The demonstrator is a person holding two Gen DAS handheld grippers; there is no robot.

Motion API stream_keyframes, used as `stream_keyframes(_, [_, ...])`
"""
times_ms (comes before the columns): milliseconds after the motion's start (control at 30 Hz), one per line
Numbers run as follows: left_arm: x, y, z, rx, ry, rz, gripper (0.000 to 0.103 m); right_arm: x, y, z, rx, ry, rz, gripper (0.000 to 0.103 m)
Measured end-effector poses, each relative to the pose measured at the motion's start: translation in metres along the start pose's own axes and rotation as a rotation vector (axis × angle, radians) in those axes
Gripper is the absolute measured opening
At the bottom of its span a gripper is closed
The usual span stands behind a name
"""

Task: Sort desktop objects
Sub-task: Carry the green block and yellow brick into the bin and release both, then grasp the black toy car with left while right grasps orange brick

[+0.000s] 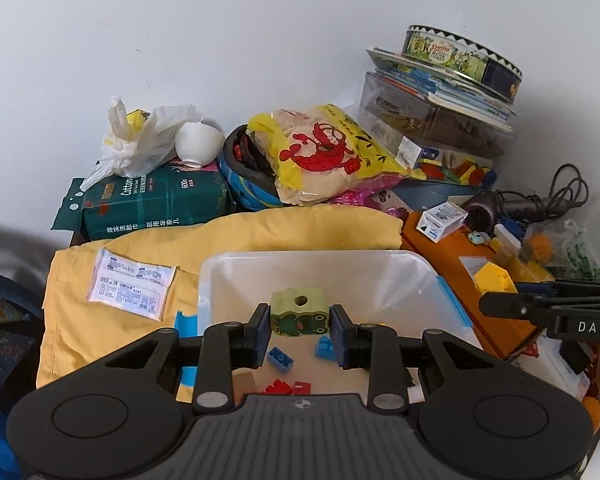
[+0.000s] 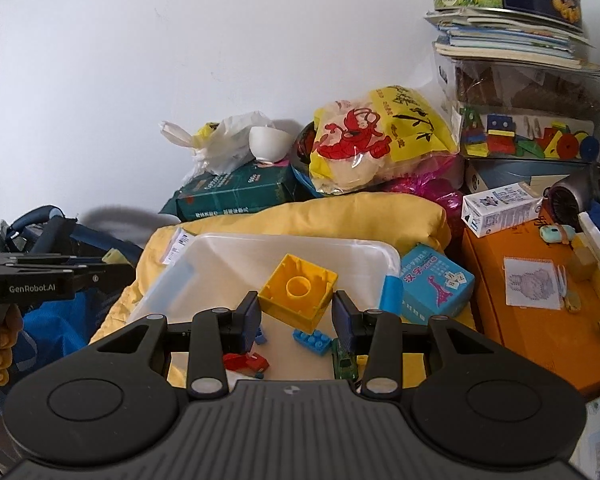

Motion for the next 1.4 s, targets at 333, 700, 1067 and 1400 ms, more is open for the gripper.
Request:
stream_keyframes(333, [-0.002, 0.006, 0.04, -0.022, 0.097, -0.029, 0.047, -0.007, -0.005, 0.044, 0.026, 0.098, -0.017, 0.046])
stream_keyframes(700, [0.058, -0.001, 0.0, -0.006, 0.052, 0.067, 0.048, 0.03, 0.0, 0.027, 0.018, 0.05, -0.04, 0.064])
stream_keyframes(1067, [0.21, -0.022, 0.007, 0.051, 0.261, -0.009, 0.046, 0.116, 0.019, -0.007, 0.001, 0.089, -0.067, 0.064])
stream_keyframes(1400, [0.228, -0.011, 0.032, -0.012, 0.262, -0.019, 0.017, 0.157, 0.038, 0.009, 0.005, 0.176, -0.095, 0.064])
Point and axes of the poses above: each gripper's, at about its wrist camera, not at the fingertips, and z roughly the way its jaws point, y to its left, x to its underside, the point moved 7 cm from there along z, roughly the way its jaws point, and after that the axes turned 1 degree about x, right-handed, at the moved point
